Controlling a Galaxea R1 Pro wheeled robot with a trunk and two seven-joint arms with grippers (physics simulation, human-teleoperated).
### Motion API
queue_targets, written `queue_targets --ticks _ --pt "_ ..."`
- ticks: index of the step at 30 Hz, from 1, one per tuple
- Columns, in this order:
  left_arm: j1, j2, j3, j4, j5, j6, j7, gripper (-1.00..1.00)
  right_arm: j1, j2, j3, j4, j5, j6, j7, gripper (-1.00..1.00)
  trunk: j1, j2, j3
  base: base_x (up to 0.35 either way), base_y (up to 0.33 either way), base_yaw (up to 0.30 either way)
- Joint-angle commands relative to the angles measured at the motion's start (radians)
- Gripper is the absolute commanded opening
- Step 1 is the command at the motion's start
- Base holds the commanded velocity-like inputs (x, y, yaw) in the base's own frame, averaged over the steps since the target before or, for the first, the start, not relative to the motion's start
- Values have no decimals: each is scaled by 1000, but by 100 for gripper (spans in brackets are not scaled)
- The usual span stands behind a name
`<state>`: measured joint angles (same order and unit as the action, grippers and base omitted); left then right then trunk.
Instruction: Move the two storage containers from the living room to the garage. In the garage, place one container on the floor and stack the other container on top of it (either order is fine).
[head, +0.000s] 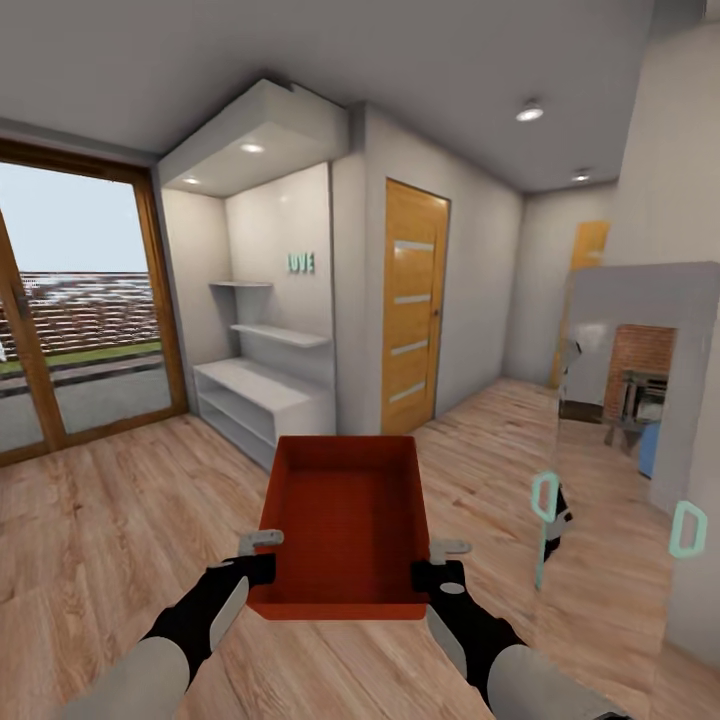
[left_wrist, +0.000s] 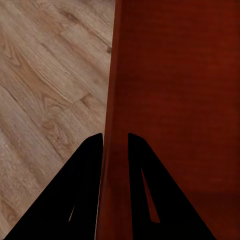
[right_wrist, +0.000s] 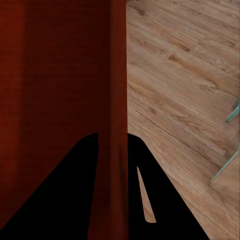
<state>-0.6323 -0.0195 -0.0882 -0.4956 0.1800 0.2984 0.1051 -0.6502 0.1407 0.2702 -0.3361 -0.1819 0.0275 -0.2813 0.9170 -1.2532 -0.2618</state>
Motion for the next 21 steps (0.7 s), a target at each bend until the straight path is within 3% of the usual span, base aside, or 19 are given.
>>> queue_targets --ticks 1,9,21 --pt "0 4 -1 0 -5 7 53 -100 -2 -1 -32 -4 13 -18 -104 -100 1 -1 -1 322 134 0" --pt "0 5 -1 -1 -5 7 53 -100 -2 -2 -31 -4 13 -18 -106 -100 1 -1 -1 322 157 -25" --pt "0 3 -1 -1 -5 7 53 -100 -2 3 -30 1 13 -18 -107 -100 1 -1 -1 322 167 -265"
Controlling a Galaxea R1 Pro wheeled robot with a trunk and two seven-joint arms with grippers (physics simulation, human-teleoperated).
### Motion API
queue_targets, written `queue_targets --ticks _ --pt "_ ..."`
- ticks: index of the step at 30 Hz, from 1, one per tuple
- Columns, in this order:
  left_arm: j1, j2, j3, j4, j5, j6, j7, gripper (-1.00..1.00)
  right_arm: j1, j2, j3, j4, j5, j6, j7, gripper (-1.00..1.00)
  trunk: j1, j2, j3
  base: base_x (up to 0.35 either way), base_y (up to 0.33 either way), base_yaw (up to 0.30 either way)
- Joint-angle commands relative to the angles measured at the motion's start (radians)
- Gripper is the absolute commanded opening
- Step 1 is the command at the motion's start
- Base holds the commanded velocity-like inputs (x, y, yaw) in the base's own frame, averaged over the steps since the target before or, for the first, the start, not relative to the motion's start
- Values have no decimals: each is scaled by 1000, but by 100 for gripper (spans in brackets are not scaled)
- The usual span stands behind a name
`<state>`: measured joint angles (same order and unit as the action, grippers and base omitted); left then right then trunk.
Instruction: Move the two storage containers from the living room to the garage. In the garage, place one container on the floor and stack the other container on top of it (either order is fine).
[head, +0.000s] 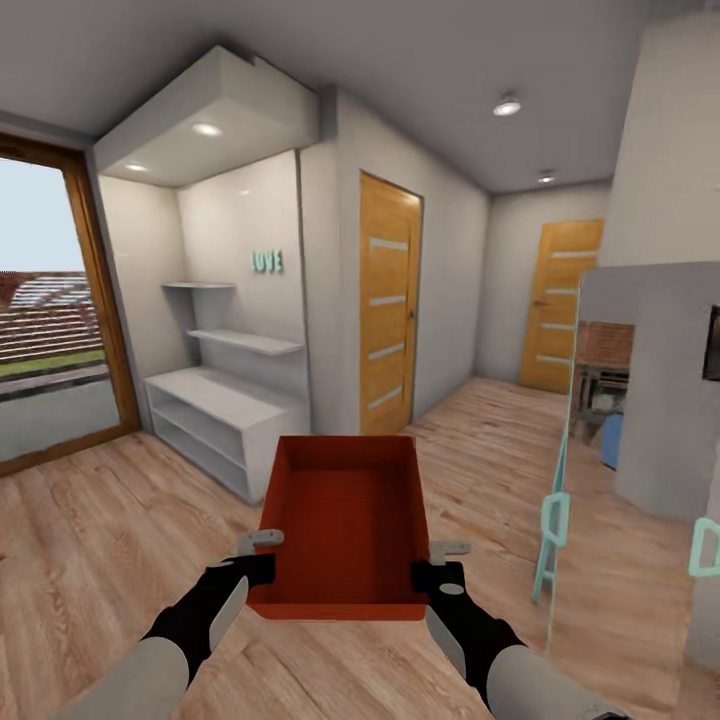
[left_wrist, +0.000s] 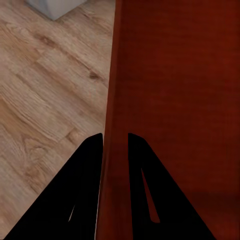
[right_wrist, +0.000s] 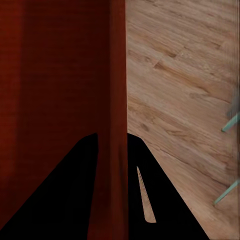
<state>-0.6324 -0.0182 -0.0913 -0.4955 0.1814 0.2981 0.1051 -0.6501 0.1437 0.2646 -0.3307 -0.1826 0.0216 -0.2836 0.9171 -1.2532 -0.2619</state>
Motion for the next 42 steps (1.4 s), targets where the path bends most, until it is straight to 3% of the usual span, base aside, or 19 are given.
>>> queue_targets --ticks 1,29,42 --pt "0 2 2 -1 -7 7 53 -100 -2 0 -24 -4 14 -12 -104 -100 1 -1 -1 322 162 -290" --pt "0 4 2 -3 -7 7 53 -100 -2 1 -25 -1 13 -14 -103 -100 1 -1 -1 322 153 -287" --pt "0 4 2 -5 -7 7 53 -100 -2 -1 -25 -2 14 -14 -103 -100 1 -1 -1 322 147 -25"
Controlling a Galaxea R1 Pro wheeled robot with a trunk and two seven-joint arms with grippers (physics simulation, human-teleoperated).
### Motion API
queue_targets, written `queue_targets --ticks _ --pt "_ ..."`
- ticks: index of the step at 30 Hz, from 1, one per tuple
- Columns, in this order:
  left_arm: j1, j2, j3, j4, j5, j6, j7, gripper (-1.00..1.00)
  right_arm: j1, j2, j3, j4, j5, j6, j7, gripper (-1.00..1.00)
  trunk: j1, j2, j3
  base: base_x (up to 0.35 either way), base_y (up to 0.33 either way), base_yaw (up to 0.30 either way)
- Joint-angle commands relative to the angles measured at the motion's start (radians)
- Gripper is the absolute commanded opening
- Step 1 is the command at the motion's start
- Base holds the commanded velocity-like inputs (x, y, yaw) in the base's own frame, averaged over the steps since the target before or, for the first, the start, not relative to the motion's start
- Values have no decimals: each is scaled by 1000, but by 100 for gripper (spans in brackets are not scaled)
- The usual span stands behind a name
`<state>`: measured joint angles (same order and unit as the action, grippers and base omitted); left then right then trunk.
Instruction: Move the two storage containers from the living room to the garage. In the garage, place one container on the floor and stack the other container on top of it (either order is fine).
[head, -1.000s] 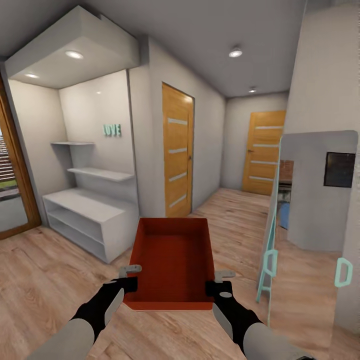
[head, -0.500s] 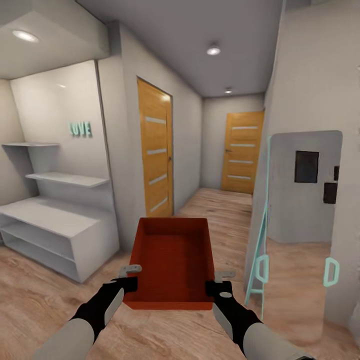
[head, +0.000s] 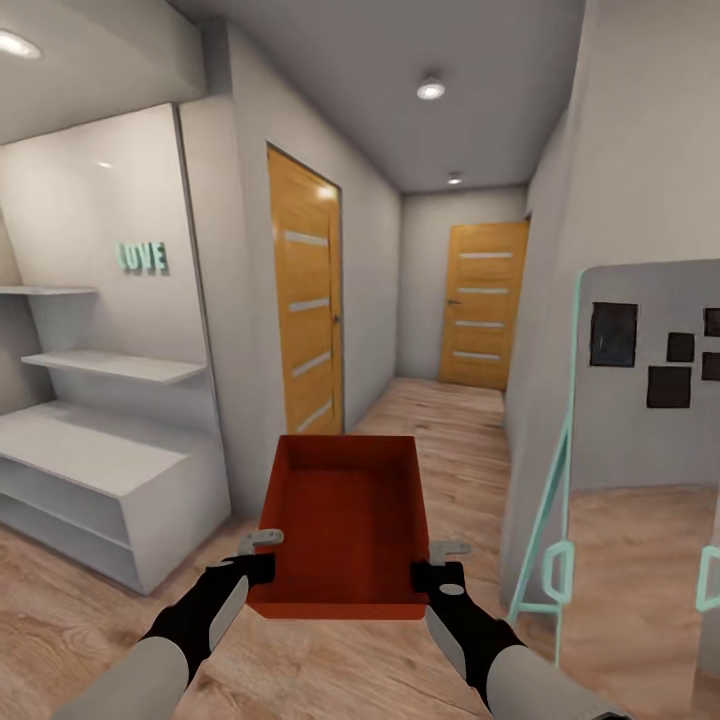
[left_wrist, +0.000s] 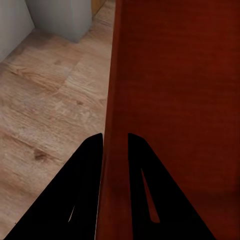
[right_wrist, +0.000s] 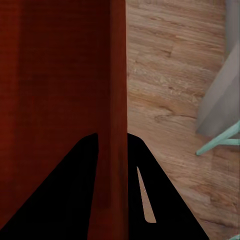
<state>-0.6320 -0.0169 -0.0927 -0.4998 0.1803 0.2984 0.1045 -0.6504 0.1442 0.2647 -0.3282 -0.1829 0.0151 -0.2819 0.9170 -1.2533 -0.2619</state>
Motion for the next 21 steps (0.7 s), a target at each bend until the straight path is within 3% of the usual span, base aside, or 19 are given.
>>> queue_targets --ticks 1,10,21 --pt "0 3 4 0 -6 7 53 -100 -2 -2 -25 -5 14 -7 -104 -100 1 -1 -1 321 147 0" --pt "0 3 4 -2 -6 7 53 -100 -2 -1 -26 -6 13 -6 -105 -100 1 -1 -1 322 147 -23" --pt "0 3 4 0 -6 7 53 -100 -2 0 -27 -6 13 -5 -106 -100 1 -1 -1 322 147 -227"
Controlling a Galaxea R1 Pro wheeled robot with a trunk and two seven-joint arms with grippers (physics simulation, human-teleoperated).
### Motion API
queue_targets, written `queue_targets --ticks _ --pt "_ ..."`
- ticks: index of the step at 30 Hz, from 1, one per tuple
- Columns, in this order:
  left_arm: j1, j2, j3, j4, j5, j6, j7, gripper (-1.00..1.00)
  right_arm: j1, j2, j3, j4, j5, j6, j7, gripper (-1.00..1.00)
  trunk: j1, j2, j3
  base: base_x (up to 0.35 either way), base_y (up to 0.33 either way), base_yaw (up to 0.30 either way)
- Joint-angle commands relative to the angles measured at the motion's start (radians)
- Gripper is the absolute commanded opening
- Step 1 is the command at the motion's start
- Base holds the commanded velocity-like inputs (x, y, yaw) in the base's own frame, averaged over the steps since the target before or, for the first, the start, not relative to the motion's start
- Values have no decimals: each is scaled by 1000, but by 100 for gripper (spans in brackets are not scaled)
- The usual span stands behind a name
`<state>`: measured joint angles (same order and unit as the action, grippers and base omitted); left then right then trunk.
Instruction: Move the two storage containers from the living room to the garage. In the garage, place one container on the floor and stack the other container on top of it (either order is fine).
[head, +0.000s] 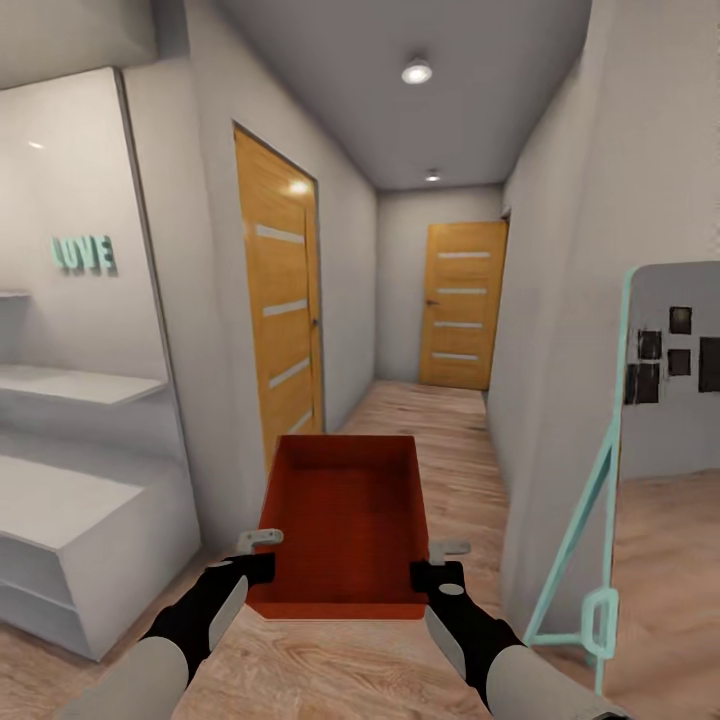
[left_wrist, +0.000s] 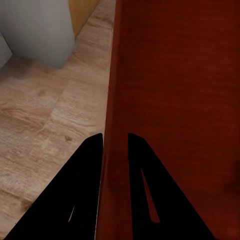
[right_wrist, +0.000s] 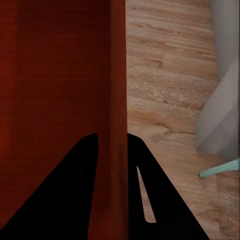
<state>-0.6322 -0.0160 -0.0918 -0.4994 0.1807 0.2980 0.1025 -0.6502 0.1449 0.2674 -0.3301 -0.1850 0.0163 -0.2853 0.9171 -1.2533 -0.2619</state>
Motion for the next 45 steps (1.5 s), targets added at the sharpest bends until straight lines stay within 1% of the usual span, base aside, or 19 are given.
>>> queue_targets --ticks 1,32,45 --pt "0 2 3 -1 -6 7 55 -100 -2 -1 -30 -4 15 -6 -103 -100 1 -1 -1 322 147 -248" --pt "0 4 3 2 -6 7 55 -100 -2 -1 -29 -4 16 -6 -101 -100 1 -1 -1 322 146 -247" --pt "0 5 3 1 -6 7 55 -100 -2 -3 -29 -5 16 -6 -101 -100 1 -1 -1 322 143 -30"
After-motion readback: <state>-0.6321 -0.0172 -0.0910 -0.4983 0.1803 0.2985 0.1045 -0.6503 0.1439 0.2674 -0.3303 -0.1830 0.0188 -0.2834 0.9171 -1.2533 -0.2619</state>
